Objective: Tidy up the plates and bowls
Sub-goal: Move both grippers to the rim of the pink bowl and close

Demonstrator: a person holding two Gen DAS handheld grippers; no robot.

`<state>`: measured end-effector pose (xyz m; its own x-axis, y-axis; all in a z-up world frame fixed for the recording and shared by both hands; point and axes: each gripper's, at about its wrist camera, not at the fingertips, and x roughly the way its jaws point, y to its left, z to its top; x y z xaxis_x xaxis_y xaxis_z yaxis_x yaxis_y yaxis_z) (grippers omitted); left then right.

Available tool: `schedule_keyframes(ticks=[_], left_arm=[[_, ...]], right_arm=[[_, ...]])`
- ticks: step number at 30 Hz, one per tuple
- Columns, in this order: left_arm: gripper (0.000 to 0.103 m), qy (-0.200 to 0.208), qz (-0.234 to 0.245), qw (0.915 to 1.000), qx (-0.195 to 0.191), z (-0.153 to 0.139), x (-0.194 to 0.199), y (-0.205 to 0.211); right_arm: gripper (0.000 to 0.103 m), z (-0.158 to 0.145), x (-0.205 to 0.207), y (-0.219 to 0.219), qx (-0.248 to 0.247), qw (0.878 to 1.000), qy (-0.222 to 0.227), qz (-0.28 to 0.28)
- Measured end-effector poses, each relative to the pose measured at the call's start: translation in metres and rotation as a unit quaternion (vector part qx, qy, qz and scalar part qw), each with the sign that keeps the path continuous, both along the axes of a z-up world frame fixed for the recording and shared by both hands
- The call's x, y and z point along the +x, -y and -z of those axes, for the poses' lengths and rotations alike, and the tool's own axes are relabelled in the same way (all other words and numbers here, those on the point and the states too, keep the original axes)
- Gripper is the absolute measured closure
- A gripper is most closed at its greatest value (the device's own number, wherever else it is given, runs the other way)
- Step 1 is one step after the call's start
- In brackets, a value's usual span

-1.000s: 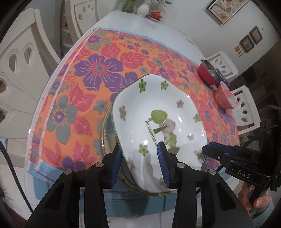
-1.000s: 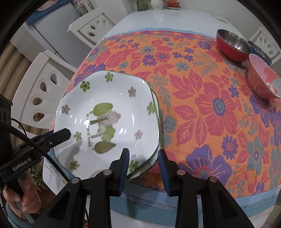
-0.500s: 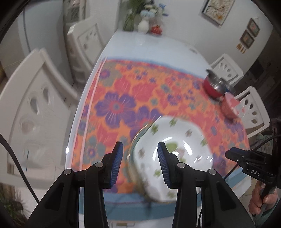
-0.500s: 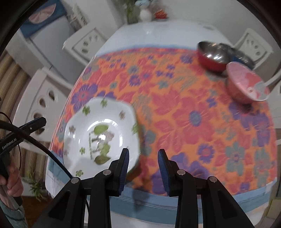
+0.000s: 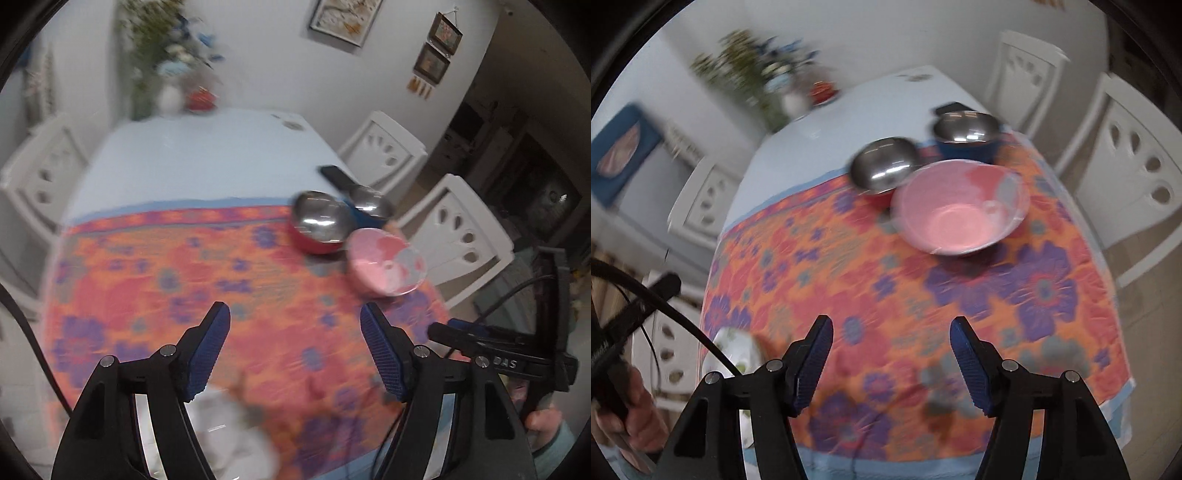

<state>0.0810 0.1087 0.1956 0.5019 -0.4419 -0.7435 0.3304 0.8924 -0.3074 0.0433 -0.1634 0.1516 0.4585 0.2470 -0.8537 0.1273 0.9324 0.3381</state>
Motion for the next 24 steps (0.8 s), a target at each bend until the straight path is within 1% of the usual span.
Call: schedule_keyframes(ticks=[2, 4, 6, 8, 12, 14, 17, 21, 23, 24], left_arm=[[0.032, -0.023, 0.008, 0.9995, -0.021, 0.012, 0.017, 0.032], [0.032, -0.041, 0.011, 0.9985, -0.033, 0.029, 0.035, 0.06], [0.033, -0.066, 0.005, 0.997, -0.039, 0.051, 0.053, 0.083], [0.035, -0.088, 0.001, 0.9953, -0.039, 0.071, 0.067, 0.103], [0.035, -0.094, -0.017, 0.9953, -0.018, 0.099, 0.08, 0.131], [0.036, -0.104, -0.024, 0.9943, -0.01, 0.111, 0.086, 0.14], [0.038, -0.118, -0.029, 0.9925, -0.01, 0.125, 0.093, 0.148], [0.041, -0.127, -0.039, 0.9911, -0.005, 0.137, 0.099, 0.153], [0.044, -0.134, -0.041, 0.9902, -0.005, 0.142, 0.102, 0.155], [0.045, -0.136, -0.041, 0.9899, -0.006, 0.144, 0.103, 0.156]], right_arm=[[0.039, 0.004, 0.015, 0.038, 0.007, 1.0, -0.005, 0.025], [0.039, 0.01, 0.027, 0.063, 0.005, 0.999, -0.008, 0.036], [0.039, 0.02, 0.046, 0.088, 0.003, 0.999, -0.018, 0.039], [0.039, 0.034, 0.065, 0.104, 0.002, 0.999, -0.028, 0.037], [0.039, 0.06, 0.096, 0.118, 0.003, 0.999, -0.043, 0.02], [0.039, 0.077, 0.111, 0.12, 0.014, 0.998, -0.06, 0.008], [0.039, 0.096, 0.124, 0.124, 0.039, 0.996, -0.085, -0.003], [0.04, 0.112, 0.134, 0.126, 0.048, 0.995, -0.091, -0.008], [0.043, 0.114, 0.137, 0.125, 0.047, 0.995, -0.09, -0.016], [0.047, 0.115, 0.139, 0.124, 0.045, 0.995, -0.088, -0.02]])
